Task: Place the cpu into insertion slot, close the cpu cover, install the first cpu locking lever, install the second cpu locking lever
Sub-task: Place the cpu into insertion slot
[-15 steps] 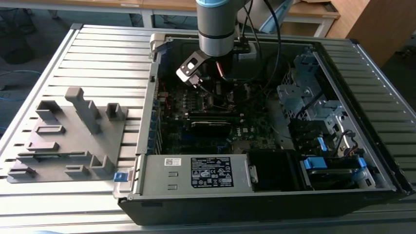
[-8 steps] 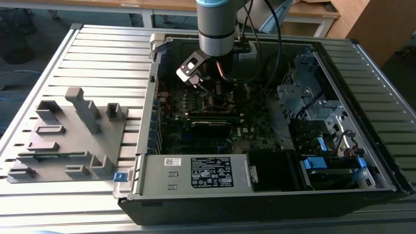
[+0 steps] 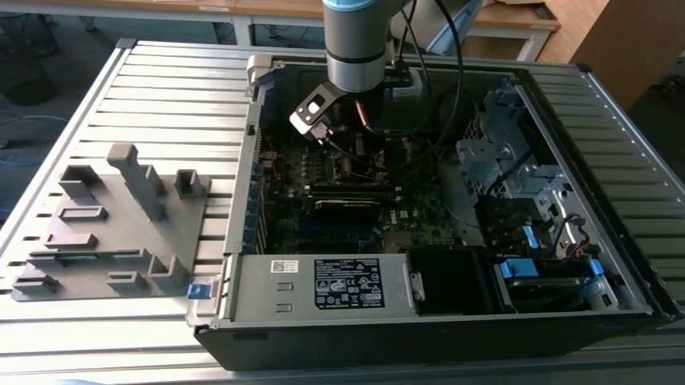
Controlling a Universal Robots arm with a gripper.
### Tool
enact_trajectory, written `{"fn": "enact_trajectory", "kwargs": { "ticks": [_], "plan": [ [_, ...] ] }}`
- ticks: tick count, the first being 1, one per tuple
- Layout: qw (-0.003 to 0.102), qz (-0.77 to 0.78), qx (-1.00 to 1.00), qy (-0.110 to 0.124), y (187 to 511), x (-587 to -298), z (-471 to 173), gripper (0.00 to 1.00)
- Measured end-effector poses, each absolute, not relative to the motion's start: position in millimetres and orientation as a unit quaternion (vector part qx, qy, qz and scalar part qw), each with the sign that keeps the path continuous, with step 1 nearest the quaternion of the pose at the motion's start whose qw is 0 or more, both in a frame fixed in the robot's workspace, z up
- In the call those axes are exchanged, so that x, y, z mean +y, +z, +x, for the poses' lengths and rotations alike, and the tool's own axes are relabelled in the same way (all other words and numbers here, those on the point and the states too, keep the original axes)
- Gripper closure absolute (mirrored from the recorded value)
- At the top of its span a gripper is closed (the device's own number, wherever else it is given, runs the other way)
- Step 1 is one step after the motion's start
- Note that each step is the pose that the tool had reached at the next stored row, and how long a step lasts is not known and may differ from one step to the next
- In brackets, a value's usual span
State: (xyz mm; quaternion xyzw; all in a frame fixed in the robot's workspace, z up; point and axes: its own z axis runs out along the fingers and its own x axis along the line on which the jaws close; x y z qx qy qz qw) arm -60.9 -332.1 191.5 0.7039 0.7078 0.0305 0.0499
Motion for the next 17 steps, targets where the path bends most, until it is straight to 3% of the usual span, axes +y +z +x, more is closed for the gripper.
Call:
{"fn": "enact_trajectory", "kwargs": {
  "ticks": [17],
  "plan": [
    [0.050, 0.713, 0.699, 0.030, 191.4, -331.7, -60.6, 0.46]
  ]
}}
